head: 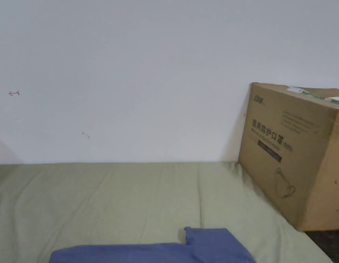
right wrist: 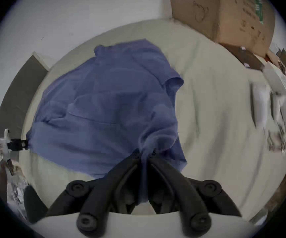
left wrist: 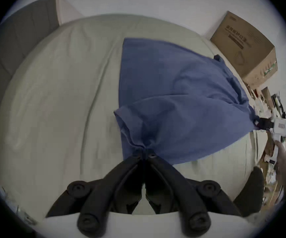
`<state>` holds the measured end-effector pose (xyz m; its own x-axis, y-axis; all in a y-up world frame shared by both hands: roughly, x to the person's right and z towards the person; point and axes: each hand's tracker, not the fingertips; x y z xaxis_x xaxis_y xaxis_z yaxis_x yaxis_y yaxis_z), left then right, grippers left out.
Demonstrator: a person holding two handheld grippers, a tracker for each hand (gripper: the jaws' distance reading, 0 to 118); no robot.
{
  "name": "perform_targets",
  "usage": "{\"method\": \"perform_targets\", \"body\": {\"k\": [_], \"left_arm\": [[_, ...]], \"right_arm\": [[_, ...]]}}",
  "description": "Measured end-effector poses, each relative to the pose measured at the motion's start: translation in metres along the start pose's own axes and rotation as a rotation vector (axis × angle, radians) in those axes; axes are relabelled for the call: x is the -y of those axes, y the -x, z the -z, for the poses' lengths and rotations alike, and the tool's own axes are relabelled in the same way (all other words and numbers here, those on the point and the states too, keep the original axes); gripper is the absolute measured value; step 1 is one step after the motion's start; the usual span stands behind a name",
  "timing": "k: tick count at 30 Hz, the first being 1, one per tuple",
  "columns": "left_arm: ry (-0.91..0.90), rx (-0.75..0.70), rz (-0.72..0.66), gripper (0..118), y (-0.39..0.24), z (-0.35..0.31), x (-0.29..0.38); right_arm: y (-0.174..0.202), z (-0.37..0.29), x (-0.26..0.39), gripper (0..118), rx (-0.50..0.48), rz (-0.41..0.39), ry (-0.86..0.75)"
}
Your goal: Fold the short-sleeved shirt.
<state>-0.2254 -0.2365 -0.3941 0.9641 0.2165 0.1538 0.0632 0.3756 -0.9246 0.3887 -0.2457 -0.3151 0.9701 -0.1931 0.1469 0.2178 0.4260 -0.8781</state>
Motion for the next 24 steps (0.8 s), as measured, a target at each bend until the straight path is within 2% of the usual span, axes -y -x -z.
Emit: {"method": "perform_targets", "body": {"k": [3, 5, 8, 12, 14, 15, 16, 17, 18, 19, 20, 22, 24], "left_arm": [[0.098, 0.012, -0.008, 0, -0.008, -0.022, 0.039], [0.091, 0.012, -0.014, 0, -0.010, -0.034, 0.058], [0.092, 0.015, -0.043, 0, -0.011, -0.045, 0.077], [0.077, 0.037, -0.065, 1, -0.008, -0.054, 0.084], [0.056, 0.043, -0.091, 1, -0.006, -0.057, 0.083], [0.047, 0.047, -0.100, 4, -0.006, -0.058, 0.083], [0.039, 0.046, -0.105, 14, -0.007, -0.060, 0.082], [0.025, 0.031, -0.095, 35, -0.009, -0.062, 0.082], [0.007, 0.010, -0.070, 88, -0.010, -0.064, 0.082], [-0.009, -0.023, -0.042, 112, -0.013, -0.065, 0.082], [-0.051, -0.037, -0.016, 117, -0.017, -0.071, 0.082], [-0.104, -0.044, -0.007, 115, -0.022, -0.082, 0.079], [-0.187, -0.017, -0.022, 115, -0.029, -0.094, 0.075]], "right_arm": [[0.002, -0.029, 0.037, 0, 0.013, -0.053, 0.062], [0.003, -0.040, 0.053, 0, 0.030, -0.074, 0.122], [0.007, -0.048, 0.072, 0, 0.029, -0.042, 0.178], [0.010, -0.055, 0.078, 1, 0.043, -0.036, 0.135], [0.012, -0.056, 0.076, 5, 0.051, -0.034, 0.128], [0.014, -0.058, 0.077, 11, 0.052, -0.033, 0.129], [0.014, -0.059, 0.077, 23, 0.050, -0.030, 0.130], [0.013, -0.061, 0.077, 44, 0.043, -0.022, 0.129], [0.013, -0.063, 0.078, 78, 0.044, -0.012, 0.120], [0.012, -0.067, 0.078, 89, 0.054, 0.001, 0.099], [0.012, -0.072, 0.078, 91, 0.073, 0.009, 0.070], [0.014, -0.082, 0.076, 91, 0.126, 0.008, 0.019], [0.017, -0.098, 0.073, 91, 0.131, -0.005, -0.071]]}}
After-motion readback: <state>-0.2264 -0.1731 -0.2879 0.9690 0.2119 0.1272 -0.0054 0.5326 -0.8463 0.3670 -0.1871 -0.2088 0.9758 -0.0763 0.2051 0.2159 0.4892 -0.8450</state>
